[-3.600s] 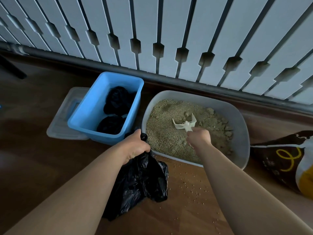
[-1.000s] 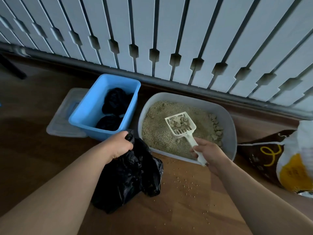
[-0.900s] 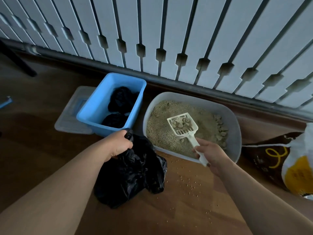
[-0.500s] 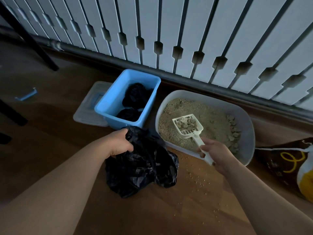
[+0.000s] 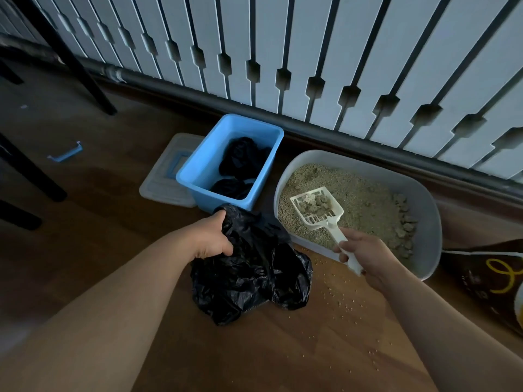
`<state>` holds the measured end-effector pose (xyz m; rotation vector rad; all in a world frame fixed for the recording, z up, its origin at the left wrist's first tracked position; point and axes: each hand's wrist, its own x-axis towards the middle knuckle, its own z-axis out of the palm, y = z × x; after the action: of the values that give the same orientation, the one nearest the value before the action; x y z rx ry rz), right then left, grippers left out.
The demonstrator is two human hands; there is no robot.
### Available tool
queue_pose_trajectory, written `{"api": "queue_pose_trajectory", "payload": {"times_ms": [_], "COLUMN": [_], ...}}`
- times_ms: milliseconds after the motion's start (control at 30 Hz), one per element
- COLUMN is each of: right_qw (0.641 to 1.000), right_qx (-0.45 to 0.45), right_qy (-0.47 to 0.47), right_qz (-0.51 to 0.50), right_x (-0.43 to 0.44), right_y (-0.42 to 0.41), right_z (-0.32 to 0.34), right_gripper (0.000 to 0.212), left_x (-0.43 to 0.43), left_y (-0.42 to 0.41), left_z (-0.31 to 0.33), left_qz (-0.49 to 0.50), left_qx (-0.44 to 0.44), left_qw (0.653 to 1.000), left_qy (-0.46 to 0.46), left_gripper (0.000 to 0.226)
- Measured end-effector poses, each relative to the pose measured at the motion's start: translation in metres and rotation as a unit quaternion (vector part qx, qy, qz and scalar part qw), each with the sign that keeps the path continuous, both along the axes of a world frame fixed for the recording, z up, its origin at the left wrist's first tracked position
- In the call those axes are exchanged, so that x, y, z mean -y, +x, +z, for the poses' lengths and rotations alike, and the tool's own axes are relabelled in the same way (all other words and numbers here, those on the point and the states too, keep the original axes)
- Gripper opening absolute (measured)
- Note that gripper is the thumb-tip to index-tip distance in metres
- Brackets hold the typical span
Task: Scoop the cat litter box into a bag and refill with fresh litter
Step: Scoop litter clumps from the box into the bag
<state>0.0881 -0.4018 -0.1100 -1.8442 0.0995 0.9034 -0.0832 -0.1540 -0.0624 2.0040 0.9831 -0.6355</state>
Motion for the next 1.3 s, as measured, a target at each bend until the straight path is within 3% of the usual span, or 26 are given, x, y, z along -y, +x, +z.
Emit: {"api": "queue_pose_trajectory", "payload": {"times_ms": [400,500,567,667,800,933,1233,1300], "right_qw": [0.968,0.954,0.937,0.859,0.718,0.655,0.698,0.747], "right_qx": [-0.066,-0.034,0.05,0.218,0.363,0.431,0.424,0.388], "right_qy": [0.054,0.015,-0.049,-0.152,-0.279,-0.308,-0.314,-0.288], "right_qz": [0.234,0.297,0.343,0.438,0.524,0.539,0.483,0.456], "right_x": [-0.023,-0.031,-0.04,-0.054,-0.069,-0.071,-0.059,-0.055], "right_y": [-0.057,-0.069,-0.077,-0.093,-0.113,-0.109,-0.092,-0.086], "right_z": [0.053,0.052,0.047,0.038,0.039,0.042,0.045,0.046], "right_gripper": [0.04,0.04,0.042,0.043,0.047,0.047,0.035,0.039], "left_x": [-0.012,-0.013,-0.013,-0.009,-0.008,-0.007,0.0,0.002], "left_y": [-0.011,-0.013,-0.014,-0.015,-0.02,-0.022,-0.007,-0.004], "left_z": [-0.001,-0.002,-0.002,-0.001,-0.004,-0.005,0.002,0.002], "left_qz": [0.046,0.069,0.073,0.063,0.054,0.046,0.037,0.035], "left_qx": [0.01,0.013,0.015,0.019,0.016,0.013,0.017,0.014], "left_qw": [0.999,0.998,0.997,0.998,0.998,0.999,0.999,0.999], "left_qy": [0.004,-0.006,-0.009,-0.01,-0.01,0.008,0.014,0.012], "left_gripper": [0.1,0.102,0.103,0.1,0.103,0.105,0.105,0.105]}}
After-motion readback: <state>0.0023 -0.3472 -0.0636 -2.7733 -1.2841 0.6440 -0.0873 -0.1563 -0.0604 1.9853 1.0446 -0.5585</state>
